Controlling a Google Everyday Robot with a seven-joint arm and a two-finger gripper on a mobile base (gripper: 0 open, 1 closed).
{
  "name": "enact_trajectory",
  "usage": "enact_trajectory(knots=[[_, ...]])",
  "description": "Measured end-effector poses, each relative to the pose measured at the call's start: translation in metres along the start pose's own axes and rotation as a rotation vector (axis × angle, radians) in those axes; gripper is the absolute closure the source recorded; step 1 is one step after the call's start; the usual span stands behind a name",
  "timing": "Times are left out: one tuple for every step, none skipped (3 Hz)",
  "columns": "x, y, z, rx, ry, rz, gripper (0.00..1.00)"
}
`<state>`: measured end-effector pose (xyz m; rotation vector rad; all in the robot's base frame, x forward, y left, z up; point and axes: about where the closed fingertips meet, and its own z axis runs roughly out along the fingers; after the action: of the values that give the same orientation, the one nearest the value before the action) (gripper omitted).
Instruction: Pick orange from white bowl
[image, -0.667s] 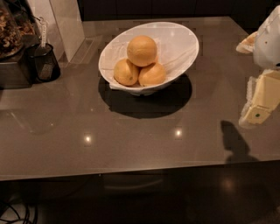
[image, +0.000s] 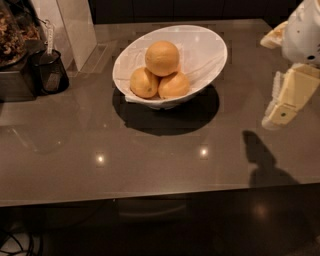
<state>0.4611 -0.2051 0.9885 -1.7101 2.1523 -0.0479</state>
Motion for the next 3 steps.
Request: enact_trajectory(knots=[[-0.041,-0.04,-0.001,-0.001,-0.127,-0.07,0.0],[-0.086,-0.072,-0.002,-0.017,-0.22,-0.138,0.0],[-0.096,-0.082,-0.016,0.025,-0.245,-0.146,0.0]])
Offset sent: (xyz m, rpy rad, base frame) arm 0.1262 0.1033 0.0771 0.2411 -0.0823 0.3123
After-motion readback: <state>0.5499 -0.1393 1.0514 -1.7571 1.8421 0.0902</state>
